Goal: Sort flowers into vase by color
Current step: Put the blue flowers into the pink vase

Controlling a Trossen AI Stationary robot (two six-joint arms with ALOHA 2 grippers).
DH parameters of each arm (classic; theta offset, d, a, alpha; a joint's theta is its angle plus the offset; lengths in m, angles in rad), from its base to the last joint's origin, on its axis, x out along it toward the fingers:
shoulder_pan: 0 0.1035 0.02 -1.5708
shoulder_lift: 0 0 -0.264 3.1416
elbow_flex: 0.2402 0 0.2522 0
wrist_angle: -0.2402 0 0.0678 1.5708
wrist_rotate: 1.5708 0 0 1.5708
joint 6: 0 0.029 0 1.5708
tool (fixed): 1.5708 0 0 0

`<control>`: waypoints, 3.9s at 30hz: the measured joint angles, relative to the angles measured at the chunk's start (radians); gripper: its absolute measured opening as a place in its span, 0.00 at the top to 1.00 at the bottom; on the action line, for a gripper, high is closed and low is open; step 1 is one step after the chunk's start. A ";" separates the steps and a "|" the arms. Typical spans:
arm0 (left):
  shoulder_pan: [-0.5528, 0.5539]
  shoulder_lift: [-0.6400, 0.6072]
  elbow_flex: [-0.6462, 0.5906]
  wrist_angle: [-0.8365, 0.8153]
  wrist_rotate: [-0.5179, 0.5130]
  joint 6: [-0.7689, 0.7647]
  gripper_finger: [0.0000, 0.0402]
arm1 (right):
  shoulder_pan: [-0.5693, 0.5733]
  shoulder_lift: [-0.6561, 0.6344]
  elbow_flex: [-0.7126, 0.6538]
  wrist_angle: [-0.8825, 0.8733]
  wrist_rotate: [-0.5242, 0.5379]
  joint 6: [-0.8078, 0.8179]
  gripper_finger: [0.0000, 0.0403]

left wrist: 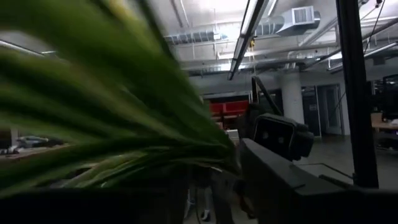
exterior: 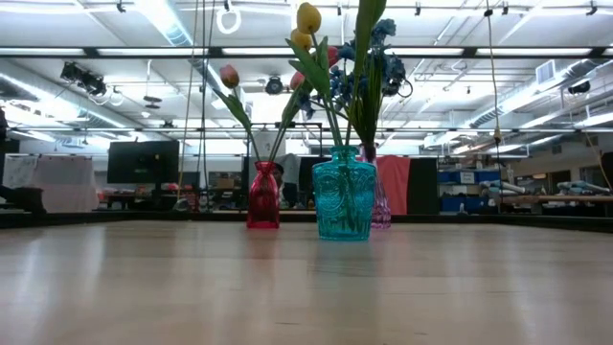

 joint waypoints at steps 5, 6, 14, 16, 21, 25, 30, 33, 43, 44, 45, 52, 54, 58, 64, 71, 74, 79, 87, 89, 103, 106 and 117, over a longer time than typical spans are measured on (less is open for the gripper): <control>0.007 0.000 0.000 0.001 0.004 0.016 0.82 | 0.000 0.000 0.000 -0.028 0.029 0.009 0.84; 0.008 0.000 0.000 -0.003 0.006 0.016 0.86 | 0.000 0.000 0.000 -0.037 0.043 0.020 0.82; 0.014 -0.001 0.000 -0.067 0.034 0.016 0.94 | 0.020 -0.025 0.008 -0.206 0.154 0.137 0.52; 0.014 -0.014 0.000 -0.110 0.034 0.016 0.92 | 0.028 -0.051 0.037 -0.325 0.177 0.209 0.45; 0.014 -0.045 0.001 -0.172 0.033 0.014 0.94 | 0.025 -0.105 0.115 -0.667 0.089 0.427 0.31; 0.016 -0.048 0.016 -0.250 0.021 0.019 0.94 | 0.002 -0.139 0.129 -0.803 0.023 0.502 0.27; 0.043 -0.049 0.078 -0.422 0.026 0.025 0.94 | -0.039 -0.227 0.130 -0.924 -0.006 0.545 0.27; 0.059 -0.049 0.088 -0.508 0.066 0.051 0.94 | -0.076 -0.281 0.130 -0.983 -0.054 0.582 0.29; 0.095 -0.057 0.124 -0.694 0.167 0.099 0.94 | -0.165 -0.291 0.131 -1.036 -0.273 0.674 0.31; 0.094 -0.058 0.127 -0.687 0.174 0.099 0.94 | -0.167 -0.279 0.131 -1.028 -0.273 0.670 0.31; 0.093 -0.058 0.129 -0.680 0.180 0.100 0.94 | -0.169 -0.265 0.131 -1.013 -0.267 0.660 0.31; 0.094 -0.054 0.129 -0.581 0.188 0.074 0.94 | -0.170 -0.152 0.130 -0.826 -0.248 0.545 0.33; 0.093 -0.049 0.129 -0.578 0.187 0.069 0.94 | -0.177 -0.131 0.130 -0.788 -0.242 0.521 0.35; 0.093 -0.031 0.129 -0.575 0.180 0.043 0.94 | -0.198 -0.103 0.130 -0.732 -0.237 0.490 0.40; 0.093 0.000 0.137 -0.563 0.169 0.022 0.94 | -0.213 -0.042 0.203 -0.789 -0.257 0.466 0.45; 0.093 0.014 0.185 -0.598 0.155 0.015 0.94 | -0.216 0.066 0.337 -0.858 -0.267 0.415 0.50; 0.093 0.018 0.192 -0.625 0.144 0.015 0.94 | -0.219 0.103 0.381 -0.875 -0.265 0.401 0.55; 0.093 0.018 0.195 -0.649 0.135 0.015 0.94 | -0.220 0.125 0.404 -0.883 -0.238 0.388 0.68; 0.095 0.018 0.196 -0.682 0.118 0.016 0.81 | -0.229 0.113 0.404 -0.911 -0.249 0.406 0.95; 0.096 0.018 0.196 -0.686 0.116 0.023 0.76 | -0.229 0.098 0.404 -0.915 -0.249 0.415 0.95; 0.098 -0.090 0.195 -0.814 0.192 0.100 0.57 | -0.184 -0.082 0.375 -0.953 -0.154 0.437 0.93; 0.098 -0.103 0.196 -0.850 0.190 0.100 0.57 | -0.157 -0.128 0.375 -0.999 -0.109 0.446 0.90; 0.096 -0.124 0.136 -0.826 0.191 0.093 0.57 | -0.100 -0.254 0.374 -1.191 -0.063 0.526 0.92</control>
